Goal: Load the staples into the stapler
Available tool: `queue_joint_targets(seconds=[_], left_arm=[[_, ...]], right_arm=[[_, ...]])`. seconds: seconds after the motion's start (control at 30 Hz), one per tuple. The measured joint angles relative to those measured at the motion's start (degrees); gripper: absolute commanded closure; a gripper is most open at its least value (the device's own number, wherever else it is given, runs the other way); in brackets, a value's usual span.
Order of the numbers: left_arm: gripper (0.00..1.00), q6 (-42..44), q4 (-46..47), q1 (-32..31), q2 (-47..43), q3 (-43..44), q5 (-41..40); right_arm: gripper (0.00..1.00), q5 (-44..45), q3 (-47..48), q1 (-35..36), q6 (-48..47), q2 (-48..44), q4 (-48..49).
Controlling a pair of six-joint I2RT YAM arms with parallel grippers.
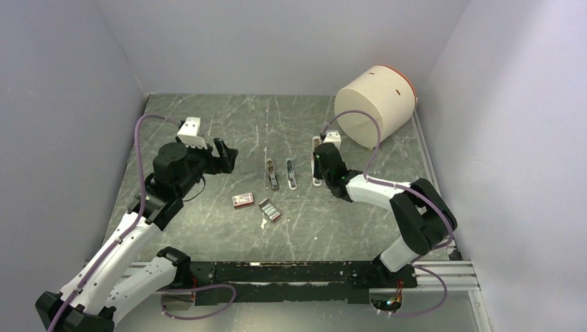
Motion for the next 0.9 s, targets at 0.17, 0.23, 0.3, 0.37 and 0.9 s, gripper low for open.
queue_joint_targets(seconds=[0.17, 0.23, 0.3, 0.37, 0.9], left_arm=[[0.13, 0.0, -0.2, 0.0, 0.0, -0.1, 0.0], [0.13, 0.0, -0.2, 0.0, 0.0, -0.1, -0.2], [0.13, 0.0, -0.2, 0.0, 0.0, -0.1, -0.3], [0.13, 0.0, -0.2, 0.0, 0.0, -0.1, -0.3], [0.13, 0.0, -0.2, 0.0, 0.0, -0.1, -0.3]], right_arm=[[0.80, 0.0, 0.0, 0.0, 0.0, 0.7, 0.0], [0.80, -0.1, 0.0, 0.0, 0.0, 1.1, 0.0], [0.80, -0.1, 0.0, 0.0, 0.0, 1.3, 0.0], [0.80, -0.1, 0.0, 0.0, 0.0, 1.3, 0.0], [0.80, -0.4, 0.0, 0.0, 0.0, 2.0, 0.0]])
